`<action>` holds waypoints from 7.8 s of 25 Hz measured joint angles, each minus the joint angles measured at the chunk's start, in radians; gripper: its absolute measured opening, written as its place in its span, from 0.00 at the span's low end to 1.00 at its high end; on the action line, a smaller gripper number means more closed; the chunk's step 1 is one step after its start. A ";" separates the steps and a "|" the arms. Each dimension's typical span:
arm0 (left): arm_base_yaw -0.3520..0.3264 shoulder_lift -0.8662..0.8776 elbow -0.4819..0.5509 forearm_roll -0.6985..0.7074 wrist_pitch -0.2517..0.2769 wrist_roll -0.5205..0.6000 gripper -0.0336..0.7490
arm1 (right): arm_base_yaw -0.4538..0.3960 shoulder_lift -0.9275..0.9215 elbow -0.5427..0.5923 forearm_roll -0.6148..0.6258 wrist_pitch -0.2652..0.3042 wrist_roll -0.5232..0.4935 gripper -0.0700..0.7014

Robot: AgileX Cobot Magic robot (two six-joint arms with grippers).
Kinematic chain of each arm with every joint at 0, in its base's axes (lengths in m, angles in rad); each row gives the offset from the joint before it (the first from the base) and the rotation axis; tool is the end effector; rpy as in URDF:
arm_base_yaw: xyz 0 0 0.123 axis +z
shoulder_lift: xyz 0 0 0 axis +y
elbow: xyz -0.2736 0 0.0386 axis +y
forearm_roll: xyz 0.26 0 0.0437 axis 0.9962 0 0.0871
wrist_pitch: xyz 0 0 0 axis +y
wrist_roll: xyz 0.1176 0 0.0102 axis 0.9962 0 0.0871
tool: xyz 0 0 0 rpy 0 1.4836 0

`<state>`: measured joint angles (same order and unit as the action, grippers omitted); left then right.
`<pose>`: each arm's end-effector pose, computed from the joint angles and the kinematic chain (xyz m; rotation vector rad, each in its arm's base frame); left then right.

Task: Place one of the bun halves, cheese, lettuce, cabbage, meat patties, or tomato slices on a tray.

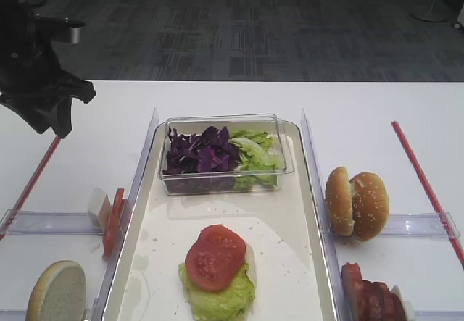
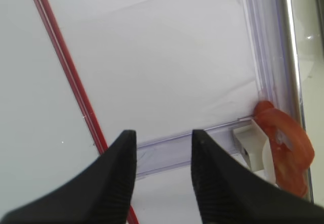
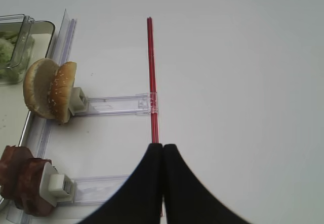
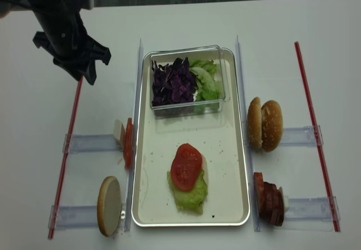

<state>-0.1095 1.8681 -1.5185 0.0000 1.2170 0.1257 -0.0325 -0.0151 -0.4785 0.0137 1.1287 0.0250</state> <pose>0.3847 -0.0423 0.2077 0.3579 3.0291 0.0011 0.0349 0.0003 0.2576 0.0597 2.1178 0.0121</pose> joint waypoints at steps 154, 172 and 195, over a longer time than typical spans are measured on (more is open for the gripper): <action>0.011 -1.761 1.028 -0.011 -0.034 -0.097 0.42 | 0.000 0.000 0.000 -0.001 0.000 -0.004 0.56; 0.074 -1.883 1.028 -0.010 -0.034 -0.097 0.42 | 0.000 0.000 0.000 -0.001 0.000 -0.004 0.56; 0.074 -1.883 1.028 -0.010 -0.034 -0.097 0.42 | 0.000 0.000 0.000 -0.001 0.000 0.000 0.56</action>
<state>-0.0360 -0.0152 -0.4909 -0.0096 1.1826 0.0286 -0.0325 -0.0151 -0.4785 0.0127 1.1287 0.0253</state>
